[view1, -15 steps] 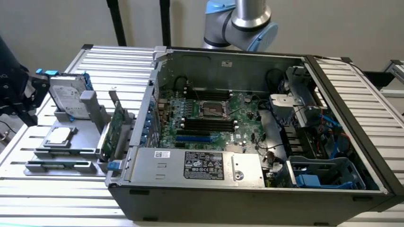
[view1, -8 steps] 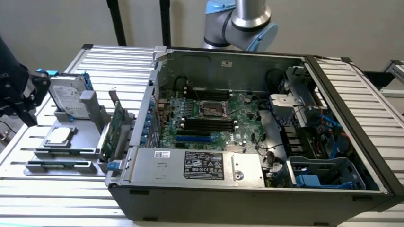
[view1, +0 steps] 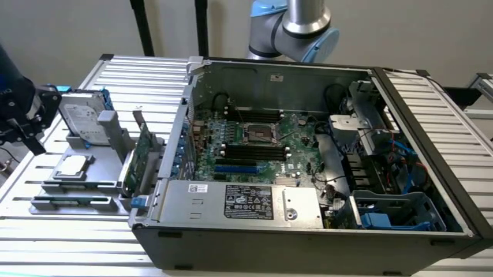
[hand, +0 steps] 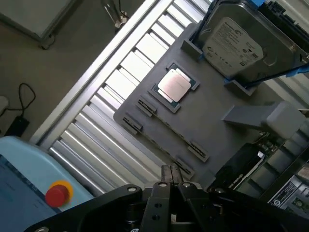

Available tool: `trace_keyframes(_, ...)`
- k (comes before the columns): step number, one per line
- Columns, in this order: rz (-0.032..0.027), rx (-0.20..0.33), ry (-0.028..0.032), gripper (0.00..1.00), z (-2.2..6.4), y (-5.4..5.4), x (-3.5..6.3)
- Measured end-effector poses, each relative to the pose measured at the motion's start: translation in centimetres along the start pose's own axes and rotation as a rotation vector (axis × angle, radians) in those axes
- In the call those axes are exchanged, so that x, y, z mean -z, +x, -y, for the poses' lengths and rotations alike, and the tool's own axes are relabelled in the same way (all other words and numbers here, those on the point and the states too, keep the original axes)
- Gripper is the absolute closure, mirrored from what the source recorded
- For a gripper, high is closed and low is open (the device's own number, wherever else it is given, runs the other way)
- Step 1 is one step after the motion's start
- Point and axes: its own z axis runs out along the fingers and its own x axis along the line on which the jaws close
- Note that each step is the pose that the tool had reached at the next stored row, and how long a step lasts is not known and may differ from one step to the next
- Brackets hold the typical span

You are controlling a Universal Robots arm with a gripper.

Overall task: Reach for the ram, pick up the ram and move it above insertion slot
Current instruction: 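Pick up the ram and move it above insertion slot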

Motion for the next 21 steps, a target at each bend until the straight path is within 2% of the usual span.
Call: trace_keyframes(21, -0.0146, 0.381, 0.0001, 0.89, 0.03, 0.00, -0.81)
